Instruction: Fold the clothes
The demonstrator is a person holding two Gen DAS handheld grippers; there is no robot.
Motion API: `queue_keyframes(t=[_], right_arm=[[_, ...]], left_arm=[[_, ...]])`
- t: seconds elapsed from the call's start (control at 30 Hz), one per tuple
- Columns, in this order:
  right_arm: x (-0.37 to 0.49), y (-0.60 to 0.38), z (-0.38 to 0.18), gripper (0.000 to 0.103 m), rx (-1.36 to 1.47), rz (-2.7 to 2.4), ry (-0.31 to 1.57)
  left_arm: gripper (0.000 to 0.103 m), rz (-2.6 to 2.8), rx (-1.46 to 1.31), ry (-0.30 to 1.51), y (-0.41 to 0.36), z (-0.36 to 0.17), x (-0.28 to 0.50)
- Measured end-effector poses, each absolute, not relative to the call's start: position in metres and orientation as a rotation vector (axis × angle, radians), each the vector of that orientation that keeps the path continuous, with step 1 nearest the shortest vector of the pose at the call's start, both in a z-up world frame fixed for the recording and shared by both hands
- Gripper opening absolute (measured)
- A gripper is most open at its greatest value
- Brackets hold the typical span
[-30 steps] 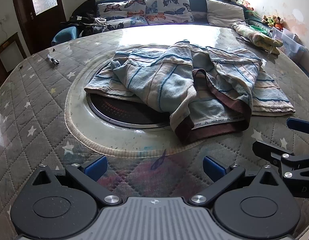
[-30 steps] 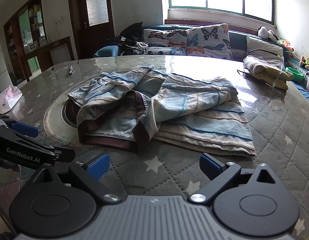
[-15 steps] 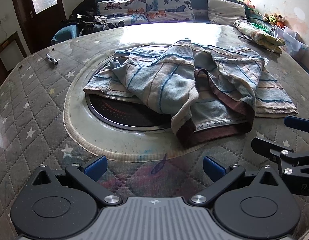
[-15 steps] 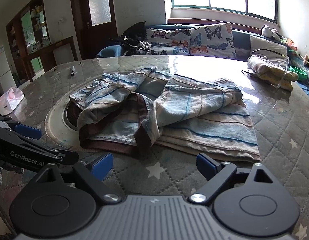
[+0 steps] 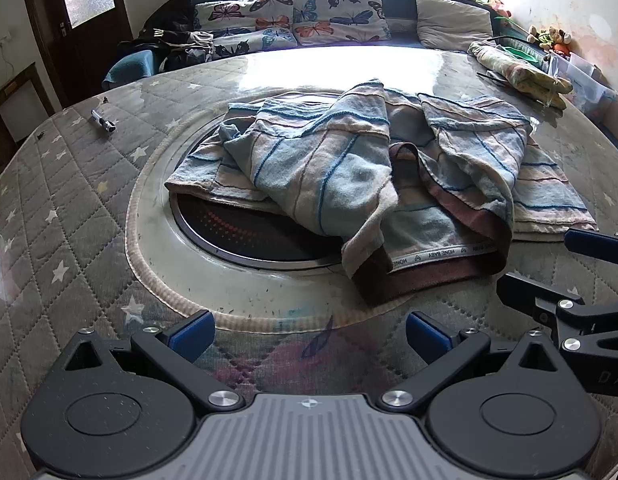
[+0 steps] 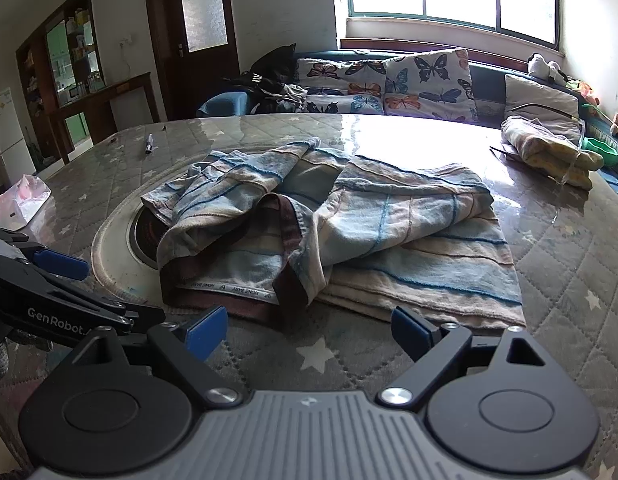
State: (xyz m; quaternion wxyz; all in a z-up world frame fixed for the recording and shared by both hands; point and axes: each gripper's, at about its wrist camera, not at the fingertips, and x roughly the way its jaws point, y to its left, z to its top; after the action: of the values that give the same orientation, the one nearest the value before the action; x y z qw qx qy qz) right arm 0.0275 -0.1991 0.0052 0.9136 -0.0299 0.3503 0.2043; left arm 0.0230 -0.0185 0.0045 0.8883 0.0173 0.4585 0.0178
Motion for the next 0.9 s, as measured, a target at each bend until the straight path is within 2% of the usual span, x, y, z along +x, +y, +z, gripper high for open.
queue_keyframes(t=[0.9], right_arm=[[0.0287,-0.2006,0.0076,0.091,-0.056,0.413,0.712]], left_arm=[[0.103,0.047,0.048,0.948,-0.0204,0.0088,0.0249]])
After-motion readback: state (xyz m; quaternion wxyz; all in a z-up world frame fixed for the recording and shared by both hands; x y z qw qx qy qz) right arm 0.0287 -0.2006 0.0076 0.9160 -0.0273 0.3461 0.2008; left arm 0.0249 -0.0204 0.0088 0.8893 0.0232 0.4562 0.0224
